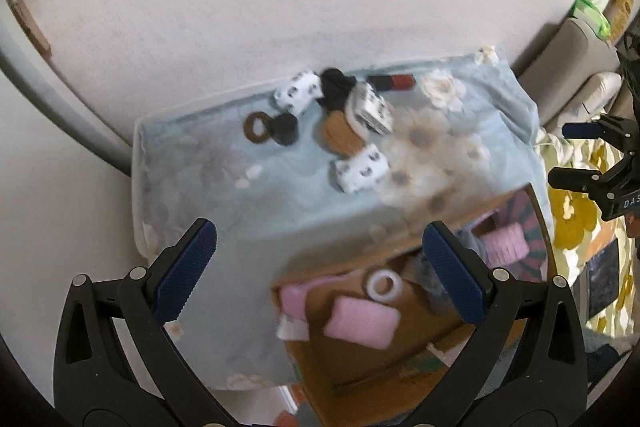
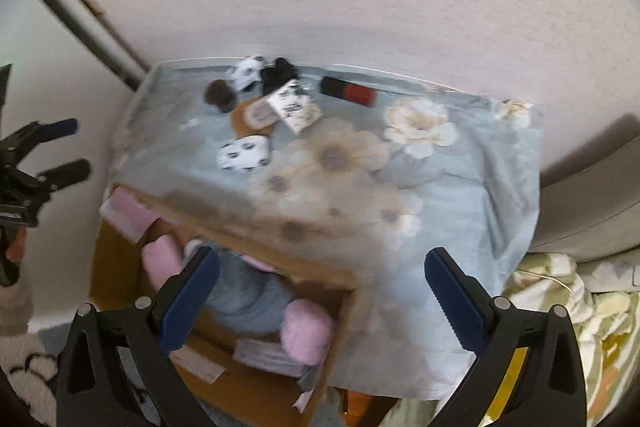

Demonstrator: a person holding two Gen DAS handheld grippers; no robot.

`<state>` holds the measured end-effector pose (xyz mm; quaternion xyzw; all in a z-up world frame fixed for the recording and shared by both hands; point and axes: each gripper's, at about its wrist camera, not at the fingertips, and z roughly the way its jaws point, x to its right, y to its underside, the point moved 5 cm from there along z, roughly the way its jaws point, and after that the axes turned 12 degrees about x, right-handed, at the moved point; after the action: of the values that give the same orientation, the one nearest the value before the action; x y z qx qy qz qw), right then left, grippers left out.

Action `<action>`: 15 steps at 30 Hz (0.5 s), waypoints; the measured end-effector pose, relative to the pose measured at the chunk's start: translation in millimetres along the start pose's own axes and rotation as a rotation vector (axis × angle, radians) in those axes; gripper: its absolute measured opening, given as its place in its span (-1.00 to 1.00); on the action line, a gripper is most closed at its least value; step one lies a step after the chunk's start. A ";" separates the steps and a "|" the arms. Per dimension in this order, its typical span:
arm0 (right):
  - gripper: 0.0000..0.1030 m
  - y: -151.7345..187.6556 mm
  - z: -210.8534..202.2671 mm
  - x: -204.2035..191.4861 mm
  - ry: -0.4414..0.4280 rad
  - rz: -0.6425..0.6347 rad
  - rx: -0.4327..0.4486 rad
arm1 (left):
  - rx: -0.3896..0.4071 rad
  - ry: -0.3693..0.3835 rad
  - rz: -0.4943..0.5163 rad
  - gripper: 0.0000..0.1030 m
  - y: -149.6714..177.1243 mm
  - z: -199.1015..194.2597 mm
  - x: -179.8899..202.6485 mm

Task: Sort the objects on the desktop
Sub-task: 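Move both open tools back toward the remaining bed items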

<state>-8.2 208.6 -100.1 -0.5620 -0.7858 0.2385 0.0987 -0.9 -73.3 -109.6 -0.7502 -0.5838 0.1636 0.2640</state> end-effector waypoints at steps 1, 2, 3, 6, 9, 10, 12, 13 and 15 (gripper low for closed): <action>0.99 -3.1 1.7 2.7 0.007 0.006 0.000 | 0.002 -0.009 0.001 0.99 -3.8 1.9 -4.1; 0.99 -6.7 3.7 5.8 0.014 0.013 0.002 | 0.006 -0.020 0.003 0.99 -8.7 3.6 -9.6; 0.99 -10.5 6.0 9.1 0.017 0.023 0.004 | 0.012 -0.025 0.004 0.99 -12.3 4.7 -13.7; 0.99 -19.1 15.6 16.6 0.029 0.053 0.008 | 0.019 -0.040 -0.001 0.99 -23.4 12.5 -27.6; 0.99 -27.7 30.6 20.9 0.041 0.084 0.007 | 0.020 -0.048 -0.018 0.99 -32.8 27.3 -41.2; 0.99 -30.4 36.0 20.1 0.030 0.093 0.007 | 0.020 -0.051 -0.023 0.99 -35.2 33.0 -45.2; 0.99 -36.0 48.8 15.3 0.002 0.096 0.011 | 0.017 -0.046 -0.033 0.99 -39.2 48.0 -52.6; 0.99 -38.6 56.7 11.4 -0.006 0.086 0.012 | 0.016 -0.041 -0.032 0.99 -40.5 55.7 -54.3; 0.99 -44.2 74.6 3.5 -0.024 0.057 0.020 | 0.009 -0.029 -0.018 0.98 -41.8 74.0 -56.1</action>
<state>-78.0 180.9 -143.7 -0.5805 -0.7680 0.2558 0.0881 -89.7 -104.7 -148.3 -0.7411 -0.5936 0.1747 0.2606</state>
